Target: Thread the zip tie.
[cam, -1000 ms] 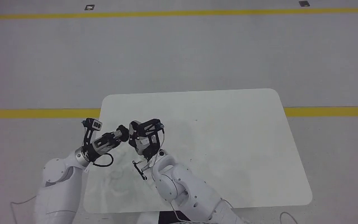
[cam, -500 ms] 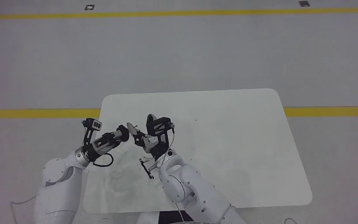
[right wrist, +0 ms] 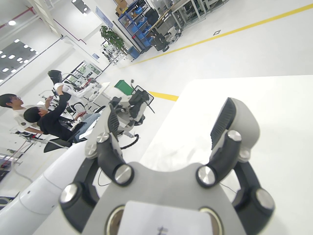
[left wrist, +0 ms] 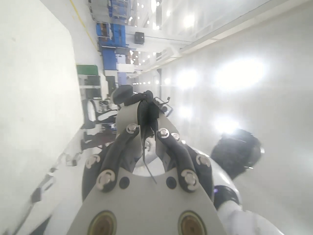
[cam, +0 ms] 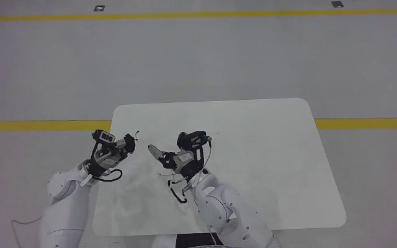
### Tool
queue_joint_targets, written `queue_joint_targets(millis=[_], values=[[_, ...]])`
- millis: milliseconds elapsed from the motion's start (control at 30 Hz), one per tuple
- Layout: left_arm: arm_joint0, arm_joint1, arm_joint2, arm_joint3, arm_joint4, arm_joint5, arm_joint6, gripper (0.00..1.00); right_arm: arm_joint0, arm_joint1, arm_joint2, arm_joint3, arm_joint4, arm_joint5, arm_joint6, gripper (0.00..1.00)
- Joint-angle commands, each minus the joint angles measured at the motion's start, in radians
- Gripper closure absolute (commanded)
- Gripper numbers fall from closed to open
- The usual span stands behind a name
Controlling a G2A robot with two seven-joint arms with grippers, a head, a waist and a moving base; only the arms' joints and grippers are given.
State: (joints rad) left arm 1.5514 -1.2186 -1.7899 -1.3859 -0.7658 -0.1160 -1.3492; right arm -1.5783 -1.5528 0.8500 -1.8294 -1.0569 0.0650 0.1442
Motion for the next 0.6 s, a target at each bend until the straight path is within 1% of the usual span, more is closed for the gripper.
queue_joint_targets(millis=[0,200,233,267,300,333,367,433,533,567], values=[[-0.006,0.004,-0.005,-0.002,0.099,-0.068,0.011,1.0,0.0,0.0,0.0,0.0,0.001,0.0,0.0,0.0],[-0.006,0.004,-0.004,-0.002,0.098,-0.065,0.018,1.0,-0.002,0.0,-0.001,-0.002,0.012,-0.003,-0.002,0.0],[-0.006,0.003,0.005,-0.004,0.074,-0.042,0.038,1.0,-0.004,-0.001,0.007,-0.001,0.114,-0.036,-0.008,0.0],[-0.005,0.002,0.01,-0.003,0.049,-0.021,0.039,1.0,-0.005,-0.001,0.014,0.005,0.174,-0.057,-0.013,0.0],[-0.004,0.002,0.016,0.003,-0.005,0.025,0.025,1.0,-0.006,-0.001,0.02,0.013,0.243,-0.081,-0.012,0.0],[-0.004,0.002,0.018,0.007,-0.043,0.06,0.013,1.0,-0.006,-0.001,0.024,0.02,0.294,-0.101,-0.004,0.0],[-0.005,0.003,0.019,0.012,-0.066,0.086,0.003,1.0,-0.006,-0.001,0.028,0.026,0.336,-0.117,0.0,0.0],[-0.005,0.004,0.026,0.026,-0.139,0.162,-0.025,1.0,-0.002,-0.001,0.037,0.054,0.432,-0.152,0.03,0.0],[-0.007,0.007,0.036,0.036,-0.192,0.228,-0.041,1.0,0.013,-0.001,0.042,0.091,0.533,-0.184,0.062,0.0],[-0.006,0.007,0.044,0.039,-0.221,0.261,-0.041,1.0,0.02,-0.003,0.041,0.109,0.583,-0.205,0.075,0.0]])
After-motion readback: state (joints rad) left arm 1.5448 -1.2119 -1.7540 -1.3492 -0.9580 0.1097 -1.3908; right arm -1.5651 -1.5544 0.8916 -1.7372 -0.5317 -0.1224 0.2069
